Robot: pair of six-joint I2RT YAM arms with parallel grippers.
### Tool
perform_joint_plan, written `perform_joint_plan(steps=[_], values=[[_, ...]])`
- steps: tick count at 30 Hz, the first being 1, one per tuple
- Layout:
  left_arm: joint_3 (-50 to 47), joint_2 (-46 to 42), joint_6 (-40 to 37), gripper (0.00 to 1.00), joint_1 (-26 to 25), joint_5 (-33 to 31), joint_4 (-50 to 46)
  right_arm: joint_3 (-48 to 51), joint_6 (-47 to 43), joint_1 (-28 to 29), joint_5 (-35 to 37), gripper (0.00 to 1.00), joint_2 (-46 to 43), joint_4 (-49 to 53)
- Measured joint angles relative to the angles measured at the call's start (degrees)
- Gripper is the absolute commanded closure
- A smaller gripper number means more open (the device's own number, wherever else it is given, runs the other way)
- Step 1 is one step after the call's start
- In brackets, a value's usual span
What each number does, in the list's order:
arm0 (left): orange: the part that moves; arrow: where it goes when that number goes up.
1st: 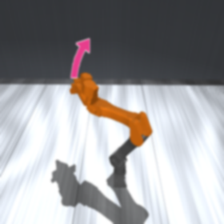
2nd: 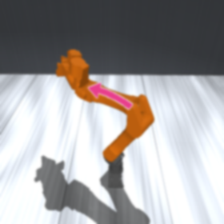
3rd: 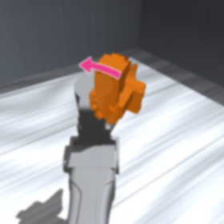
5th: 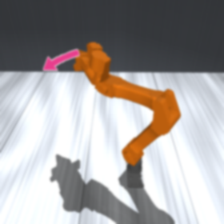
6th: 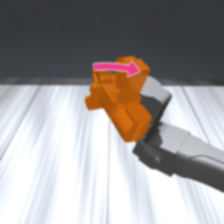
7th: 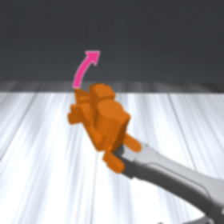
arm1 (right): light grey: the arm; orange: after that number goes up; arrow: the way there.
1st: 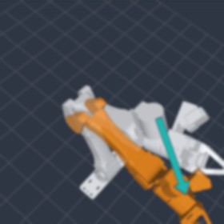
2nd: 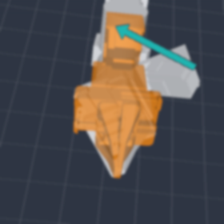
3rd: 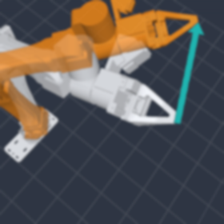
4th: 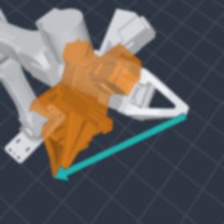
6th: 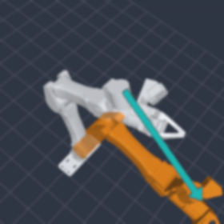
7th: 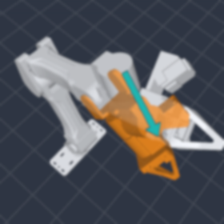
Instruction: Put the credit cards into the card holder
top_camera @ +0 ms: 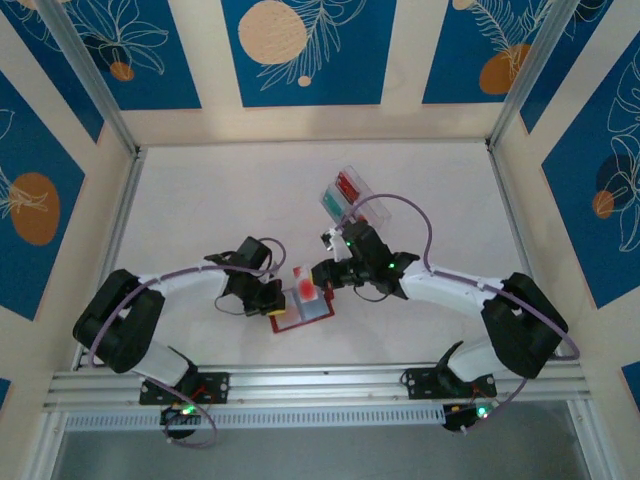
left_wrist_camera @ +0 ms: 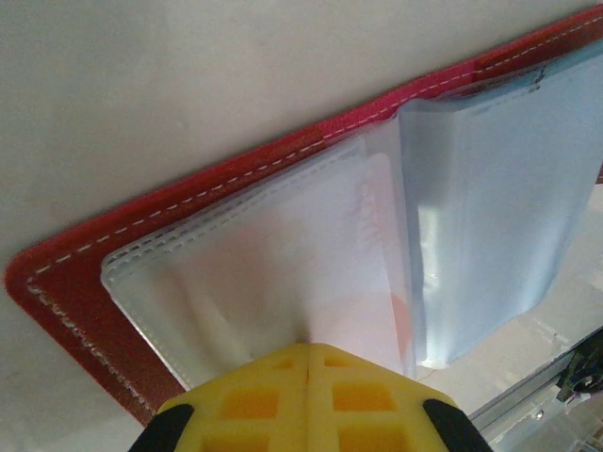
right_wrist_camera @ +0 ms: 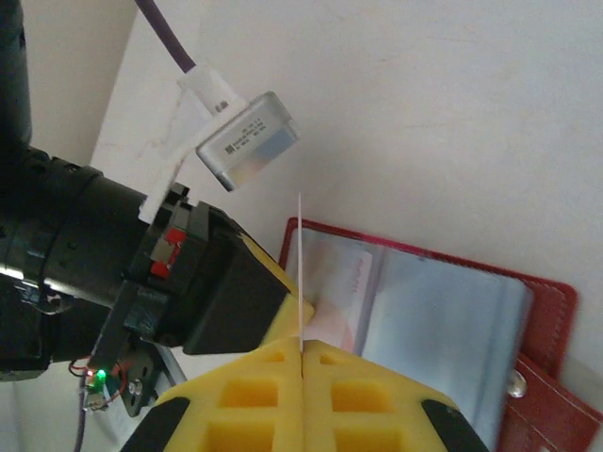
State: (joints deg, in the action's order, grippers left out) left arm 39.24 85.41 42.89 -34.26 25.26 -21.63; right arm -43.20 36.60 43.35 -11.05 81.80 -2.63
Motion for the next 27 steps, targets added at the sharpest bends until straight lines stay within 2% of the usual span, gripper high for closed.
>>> perform_joint_plan(steps=[7,27], values=[[-0.5,-0.5,0.0,1.00,0.0,-0.3,0.0,0.6,2.0,0.1,-2.8,1.00,5.0,-6.8],[-0.6,-0.5,0.0,1.00,0.0,-0.2,0.3,3.6,2.5,0.5,-2.9,1.00,11.5,-12.0]])
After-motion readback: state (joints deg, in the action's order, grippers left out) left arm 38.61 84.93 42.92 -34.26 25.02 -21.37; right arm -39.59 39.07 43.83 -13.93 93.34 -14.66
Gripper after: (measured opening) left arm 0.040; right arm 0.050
